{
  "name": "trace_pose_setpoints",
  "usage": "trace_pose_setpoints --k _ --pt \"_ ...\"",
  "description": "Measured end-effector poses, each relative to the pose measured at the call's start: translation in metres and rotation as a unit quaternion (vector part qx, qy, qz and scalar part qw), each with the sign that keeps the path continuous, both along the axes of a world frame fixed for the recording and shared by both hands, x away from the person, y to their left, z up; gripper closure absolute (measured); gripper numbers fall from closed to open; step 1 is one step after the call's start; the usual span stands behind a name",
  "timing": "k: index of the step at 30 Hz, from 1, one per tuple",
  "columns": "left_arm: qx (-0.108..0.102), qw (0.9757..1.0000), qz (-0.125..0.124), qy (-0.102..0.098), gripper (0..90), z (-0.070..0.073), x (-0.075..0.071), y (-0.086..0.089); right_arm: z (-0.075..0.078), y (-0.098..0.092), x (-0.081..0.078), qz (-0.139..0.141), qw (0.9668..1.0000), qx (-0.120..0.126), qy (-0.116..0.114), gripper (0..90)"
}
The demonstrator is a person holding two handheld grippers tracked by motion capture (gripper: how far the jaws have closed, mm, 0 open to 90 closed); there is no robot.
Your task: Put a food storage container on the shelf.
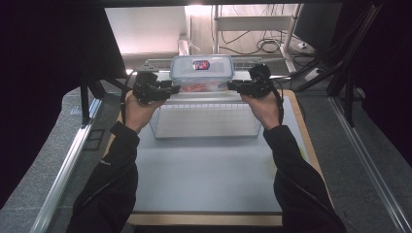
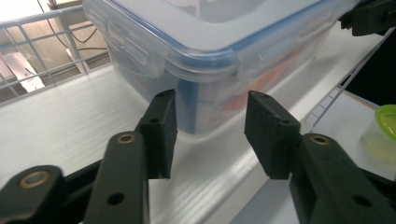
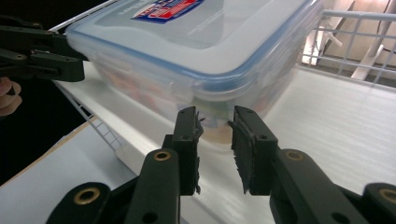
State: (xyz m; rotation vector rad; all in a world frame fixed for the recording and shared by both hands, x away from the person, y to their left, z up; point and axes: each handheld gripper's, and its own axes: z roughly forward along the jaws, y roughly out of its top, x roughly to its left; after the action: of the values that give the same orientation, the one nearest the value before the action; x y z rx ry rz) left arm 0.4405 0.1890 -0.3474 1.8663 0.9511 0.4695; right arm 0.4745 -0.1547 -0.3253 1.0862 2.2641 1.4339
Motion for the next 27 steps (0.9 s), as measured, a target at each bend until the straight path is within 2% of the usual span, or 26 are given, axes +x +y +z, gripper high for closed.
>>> trace_pose_setpoints --k 6,10,13,17,22,27 --pt "-0.005 0.9998 -0.016 -0.01 39.9 -0.007 -0.018 -0.002 -0.001 0.0 -0.015 0.015 0.9997 -0.003 -0.017 58.4" --pt "-0.001 0.9995 -0.023 -0.02 32.7 -0.015 -0.032 -0.001 -0.003 0.0 -0.027 0.027 0.9992 -0.011 -0.027 50.5" --pt "-0.003 0.9996 -0.021 -0.017 28.2 -0.022 -0.042 0.0 -0.006 -0.001 -0.034 0.032 0.999 -0.013 -0.029 46.3" --pt "0.005 0.9997 -0.019 -0.016 24.6 -0.031 -0.055 0.005 -0.013 -0.003 -0.044 0.044 0.9983 -0.02 -0.032 41.8" --pt "-0.011 0.9995 -0.027 -0.014 20.6 -0.04 -0.071 0.011 -0.023 -0.005 -0.058 0.057 0.9968 -0.036 -0.042 35.6" --pt "-0.022 0.9991 -0.037 0.001 18.0 -0.051 -0.083 0.011 -0.033 -0.004 -0.069 0.068 0.9954 -0.046 -0.05 30.0"
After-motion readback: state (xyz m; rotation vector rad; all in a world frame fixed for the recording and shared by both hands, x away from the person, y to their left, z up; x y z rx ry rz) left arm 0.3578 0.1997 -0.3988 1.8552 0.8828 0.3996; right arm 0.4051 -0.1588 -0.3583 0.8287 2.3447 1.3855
